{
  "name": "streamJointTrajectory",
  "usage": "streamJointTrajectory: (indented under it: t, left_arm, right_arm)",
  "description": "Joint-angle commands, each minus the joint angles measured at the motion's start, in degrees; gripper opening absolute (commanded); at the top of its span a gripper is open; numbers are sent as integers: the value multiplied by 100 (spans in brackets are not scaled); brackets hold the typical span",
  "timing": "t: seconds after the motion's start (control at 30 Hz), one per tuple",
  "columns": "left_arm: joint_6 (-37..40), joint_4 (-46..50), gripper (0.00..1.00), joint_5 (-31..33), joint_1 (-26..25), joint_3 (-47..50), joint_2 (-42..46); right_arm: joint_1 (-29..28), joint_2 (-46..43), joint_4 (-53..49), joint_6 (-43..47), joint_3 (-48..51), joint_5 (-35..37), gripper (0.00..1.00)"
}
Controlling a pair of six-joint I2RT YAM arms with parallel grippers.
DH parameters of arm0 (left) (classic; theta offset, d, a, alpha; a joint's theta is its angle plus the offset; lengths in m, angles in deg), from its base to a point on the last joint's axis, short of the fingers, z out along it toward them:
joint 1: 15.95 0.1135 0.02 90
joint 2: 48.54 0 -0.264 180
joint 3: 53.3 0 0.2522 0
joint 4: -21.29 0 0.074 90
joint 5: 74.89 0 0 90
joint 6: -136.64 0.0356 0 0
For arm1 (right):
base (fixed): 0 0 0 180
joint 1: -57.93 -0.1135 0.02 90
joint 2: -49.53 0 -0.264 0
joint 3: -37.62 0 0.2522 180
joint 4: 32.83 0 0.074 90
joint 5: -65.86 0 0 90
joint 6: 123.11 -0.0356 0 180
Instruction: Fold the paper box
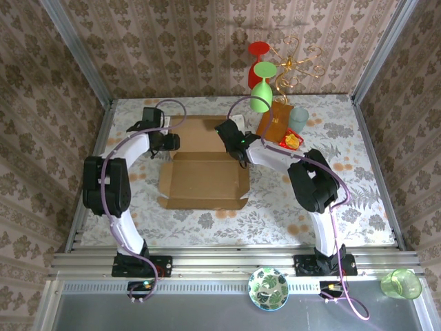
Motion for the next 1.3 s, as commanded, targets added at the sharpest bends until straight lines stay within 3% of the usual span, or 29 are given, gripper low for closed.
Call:
streamJointTrajectory:
  t: [0.0,0.1,0.2,0.23,0.6,0.9,1.1,1.27]
  left_arm:
    - [182,100,44,-86,38,-222,-384]
    - [148,111,30,98,47,-354,-592]
    - [51,57,2,255,47,-398,-650]
    - [20,114,0,337,38,-440,-673]
    - [-266,472,0,893,-158,35,-274]
    - [-267,1123,0,1062,-229,-212,-281]
    - [-264,1400,0,1020,-226,-454,-381]
    - [-196,1468,0,991,-216,-506,-420]
  right_arm:
    - [43,169,-347,55,-216,-126,0]
    - [56,210,-411,60,-285,-201,0]
    - [78,261,-529,53,-414,-263,0]
    - [74,285,-612,56,-475,-271,0]
    - [86,261,-1211,-534,-751,-550,0]
    - [254,286,-1377,-620,-804,-884,0]
    - [275,417,-1475,-666,-976,-929,20]
    - [363,439,-1376,-633,-947,-1015,26]
